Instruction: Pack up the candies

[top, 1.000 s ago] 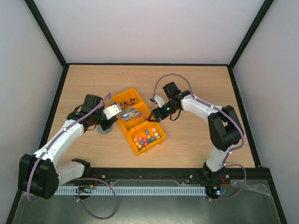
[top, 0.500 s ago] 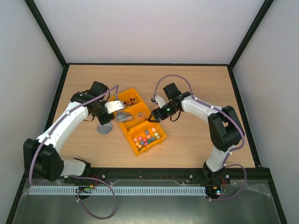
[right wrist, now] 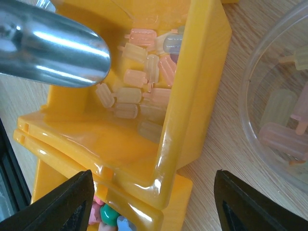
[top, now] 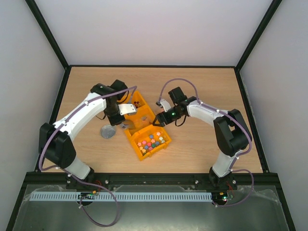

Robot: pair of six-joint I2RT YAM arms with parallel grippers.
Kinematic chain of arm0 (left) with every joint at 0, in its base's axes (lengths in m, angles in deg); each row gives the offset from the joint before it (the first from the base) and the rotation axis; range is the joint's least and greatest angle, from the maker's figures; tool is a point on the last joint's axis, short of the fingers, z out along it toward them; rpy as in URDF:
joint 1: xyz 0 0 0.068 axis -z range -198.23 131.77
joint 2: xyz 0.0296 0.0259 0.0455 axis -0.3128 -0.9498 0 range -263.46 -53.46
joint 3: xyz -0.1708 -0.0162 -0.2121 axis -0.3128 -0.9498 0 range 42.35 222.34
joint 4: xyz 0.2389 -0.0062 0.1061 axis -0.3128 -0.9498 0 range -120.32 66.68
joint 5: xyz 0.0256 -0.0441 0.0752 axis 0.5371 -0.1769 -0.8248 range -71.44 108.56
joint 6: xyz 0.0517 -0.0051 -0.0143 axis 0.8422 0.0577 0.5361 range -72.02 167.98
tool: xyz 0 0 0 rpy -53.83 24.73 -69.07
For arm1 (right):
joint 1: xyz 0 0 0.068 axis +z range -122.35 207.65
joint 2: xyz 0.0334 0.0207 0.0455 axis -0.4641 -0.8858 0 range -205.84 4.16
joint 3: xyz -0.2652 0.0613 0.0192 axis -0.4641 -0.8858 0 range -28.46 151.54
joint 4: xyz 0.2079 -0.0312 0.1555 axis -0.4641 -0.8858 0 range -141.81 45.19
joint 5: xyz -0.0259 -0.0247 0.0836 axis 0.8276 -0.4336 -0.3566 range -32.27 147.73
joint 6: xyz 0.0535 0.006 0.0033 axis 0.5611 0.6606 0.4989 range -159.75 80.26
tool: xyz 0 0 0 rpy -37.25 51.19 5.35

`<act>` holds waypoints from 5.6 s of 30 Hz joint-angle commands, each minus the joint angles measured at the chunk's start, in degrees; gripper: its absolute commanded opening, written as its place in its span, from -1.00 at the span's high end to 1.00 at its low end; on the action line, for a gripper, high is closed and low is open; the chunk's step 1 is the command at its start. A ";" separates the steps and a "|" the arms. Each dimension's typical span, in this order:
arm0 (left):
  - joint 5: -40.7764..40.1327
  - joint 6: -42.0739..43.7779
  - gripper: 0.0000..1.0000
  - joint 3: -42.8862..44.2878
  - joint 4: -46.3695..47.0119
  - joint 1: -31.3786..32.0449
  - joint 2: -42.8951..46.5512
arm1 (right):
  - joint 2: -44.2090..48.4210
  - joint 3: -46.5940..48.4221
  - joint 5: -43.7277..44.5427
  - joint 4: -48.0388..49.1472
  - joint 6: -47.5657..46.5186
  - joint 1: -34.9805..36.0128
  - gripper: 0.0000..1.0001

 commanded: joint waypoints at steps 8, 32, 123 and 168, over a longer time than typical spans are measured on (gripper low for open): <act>-8.20 -7.19 0.96 7.14 -7.21 4.22 -6.63 | 0.95 -0.86 -0.32 2.81 2.21 1.15 -0.37; -3.29 -9.81 0.96 -0.89 3.76 4.79 -12.94 | -0.96 -1.25 -0.63 6.08 1.95 3.20 -0.01; 8.49 -0.77 0.96 -0.11 15.62 0.98 -3.28 | 2.11 5.48 -1.33 5.19 8.88 -17.51 -0.79; -7.59 -1.08 0.96 29.87 -6.94 8.54 -23.42 | 0.03 3.87 -2.93 7.30 10.79 -19.32 -0.97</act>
